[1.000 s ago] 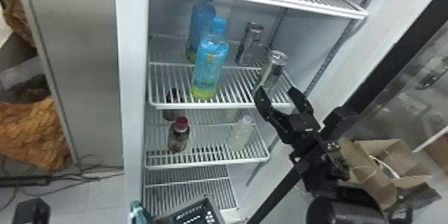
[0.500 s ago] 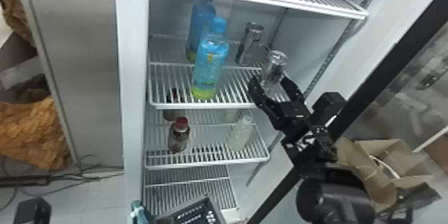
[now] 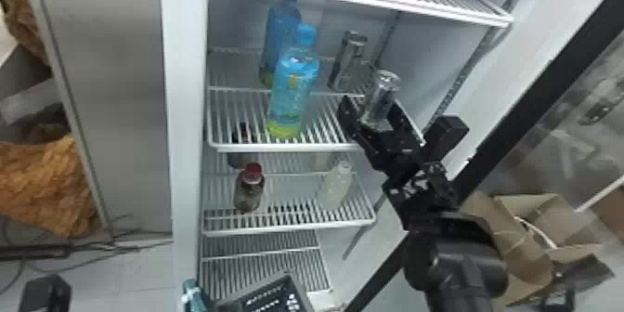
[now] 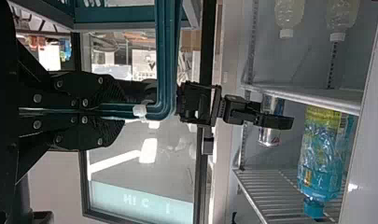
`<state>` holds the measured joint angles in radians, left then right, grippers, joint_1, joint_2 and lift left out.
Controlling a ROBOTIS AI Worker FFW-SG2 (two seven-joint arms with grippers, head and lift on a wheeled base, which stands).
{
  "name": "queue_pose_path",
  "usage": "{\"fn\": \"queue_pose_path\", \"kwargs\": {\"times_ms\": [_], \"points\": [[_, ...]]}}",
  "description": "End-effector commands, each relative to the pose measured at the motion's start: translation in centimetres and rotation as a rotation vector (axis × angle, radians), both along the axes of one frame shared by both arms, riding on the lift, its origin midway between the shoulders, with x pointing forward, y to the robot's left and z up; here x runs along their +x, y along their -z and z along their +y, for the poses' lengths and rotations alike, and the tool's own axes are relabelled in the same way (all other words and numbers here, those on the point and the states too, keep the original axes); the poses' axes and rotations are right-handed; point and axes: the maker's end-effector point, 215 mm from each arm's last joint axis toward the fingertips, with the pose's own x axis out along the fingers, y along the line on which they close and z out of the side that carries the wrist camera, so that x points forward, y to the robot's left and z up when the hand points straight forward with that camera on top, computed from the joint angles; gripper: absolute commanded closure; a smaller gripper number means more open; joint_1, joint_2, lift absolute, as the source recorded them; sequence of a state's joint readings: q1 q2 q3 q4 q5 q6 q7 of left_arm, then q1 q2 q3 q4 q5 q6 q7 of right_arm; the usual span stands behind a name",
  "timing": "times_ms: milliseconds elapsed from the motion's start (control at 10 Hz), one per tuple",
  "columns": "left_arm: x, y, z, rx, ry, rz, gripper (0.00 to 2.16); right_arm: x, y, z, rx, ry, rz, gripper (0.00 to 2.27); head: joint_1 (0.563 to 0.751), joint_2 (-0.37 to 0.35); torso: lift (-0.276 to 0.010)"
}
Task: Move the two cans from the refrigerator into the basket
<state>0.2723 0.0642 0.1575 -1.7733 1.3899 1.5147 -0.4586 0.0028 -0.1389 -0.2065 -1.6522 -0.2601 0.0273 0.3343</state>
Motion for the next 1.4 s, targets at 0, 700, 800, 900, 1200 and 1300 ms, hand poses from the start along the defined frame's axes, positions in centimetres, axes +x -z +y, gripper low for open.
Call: {"fn": "queue_pose_path", "kwargs": {"times_ms": [0, 700, 800, 900, 1200, 1300], "points": [[0.0, 0.0, 0.0, -0.001, -0.001, 0.000, 1.20, 0.2, 0.4, 0.0, 0.005, -0.001, 0.010, 0.34, 0.695, -0.350, -0.035], [-0.1, 0.0, 0.0, 0.001, 0.004, 0.001, 1.20, -0.3, 0.6, -0.3, 0.002, -0.003, 0.033, 1.07, 0.695, -0.350, -0.035], [0.0, 0.0, 0.0, 0.001, 0.002, 0.000, 1.20, -0.7, 0.5, -0.4, 0.000, -0.002, 0.030, 1.07, 0.695, -0.350, -0.035], [-0.2, 0.1, 0.0, 0.001, 0.002, 0.003, 1.20, -1.2, 0.4, -0.4, -0.007, -0.001, 0.028, 1.07, 0.695, -0.350, -0.035], [0.0, 0.0, 0.0, 0.001, 0.002, 0.000, 1.20, -3.3, -0.4, 0.2, 0.001, -0.017, 0.027, 1.07, 0.695, -0.350, -0.035], [-0.1, 0.0, 0.0, -0.001, 0.002, 0.003, 1.20, -4.2, -1.0, 0.7, 0.006, -0.028, 0.019, 1.07, 0.695, -0.350, -0.035]]}}
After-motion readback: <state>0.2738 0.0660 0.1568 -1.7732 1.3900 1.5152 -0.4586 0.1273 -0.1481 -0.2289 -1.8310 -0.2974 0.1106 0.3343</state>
